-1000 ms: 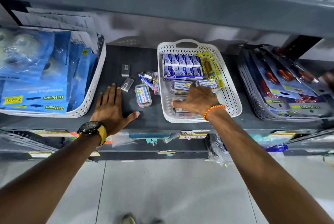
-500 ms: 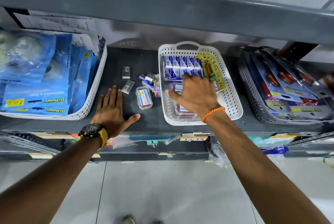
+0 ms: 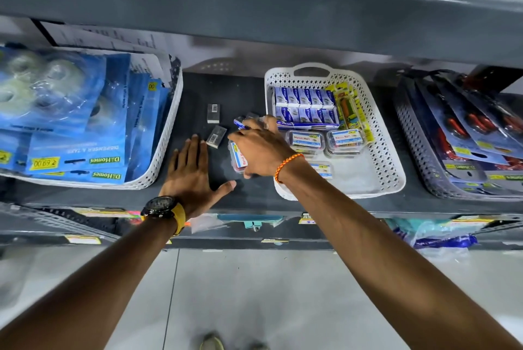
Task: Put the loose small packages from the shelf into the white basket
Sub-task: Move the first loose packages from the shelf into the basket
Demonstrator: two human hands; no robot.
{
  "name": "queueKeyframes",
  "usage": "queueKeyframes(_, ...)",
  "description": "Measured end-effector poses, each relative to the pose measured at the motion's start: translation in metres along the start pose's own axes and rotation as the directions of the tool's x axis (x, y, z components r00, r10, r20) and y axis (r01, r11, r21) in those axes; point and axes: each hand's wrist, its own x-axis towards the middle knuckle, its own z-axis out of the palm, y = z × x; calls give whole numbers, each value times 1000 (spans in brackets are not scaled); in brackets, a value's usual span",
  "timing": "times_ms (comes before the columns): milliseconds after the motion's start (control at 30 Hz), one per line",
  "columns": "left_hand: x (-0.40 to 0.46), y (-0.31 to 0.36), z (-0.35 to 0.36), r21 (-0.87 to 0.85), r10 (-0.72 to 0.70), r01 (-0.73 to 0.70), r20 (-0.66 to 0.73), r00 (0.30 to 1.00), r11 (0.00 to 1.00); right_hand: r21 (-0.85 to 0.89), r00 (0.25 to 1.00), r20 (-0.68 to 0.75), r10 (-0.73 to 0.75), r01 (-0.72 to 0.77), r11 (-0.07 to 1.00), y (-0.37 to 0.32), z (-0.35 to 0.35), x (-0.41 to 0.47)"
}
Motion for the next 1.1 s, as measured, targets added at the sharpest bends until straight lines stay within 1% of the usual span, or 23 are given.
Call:
queueKeyframes(67,0,0,0,-8,-1,1,-7,1000,1000,20,1000,-3,-4,4,1000,0,0,2)
queueKeyframes(133,0,0,-1,-7,-2,2,-5,1000,1000,56,999,-35,-3,5,998,0,-1,2)
queueKeyframes(267,0,2,-1,5,-6,6,-2,1000,1000,126,984,-166,66,-45,991,0,-5,-6)
queueKeyframes(333,1,1,-1,6,-3,3,2,1000,1000,159,960,-246,131,-93,983,1,-10,-15)
queueKeyframes(400,1,-1,1,5,1,-1,-2,1000,1000,219,919,-319,231,-166,962,2,-15,-26)
queueKeyframes(500,1,-3,4,9,13,-13,-10,1000,1000,260,855,-363,371,-289,921,11,-21,-43)
queueKeyframes(600,2,-4,4,23,15,-15,6,1000,1000,243,808,-346,476,-413,878,33,-20,-65)
queueKeyframes(733,1,-4,4,41,22,-23,7,1000,999,222,729,-306,612,-571,791,69,-10,-100)
queueKeyframes(767,1,-3,4,46,24,-24,9,1000,999,207,711,-279,645,-612,764,78,-9,-108)
queueKeyframes(833,1,-3,4,59,22,-23,12,1000,998,199,684,-180,707,-679,707,92,-7,-123)
queueKeyframes(967,1,-2,5,67,32,-32,1,999,997,196,649,-22,761,-743,640,114,-2,-148)
queueKeyframes(1033,1,-3,5,69,31,-31,-6,999,997,206,646,55,761,-754,624,118,0,-152)
queueKeyframes(1100,0,-2,5,66,33,-32,-15,999,997,207,656,104,748,-750,629,120,2,-153)
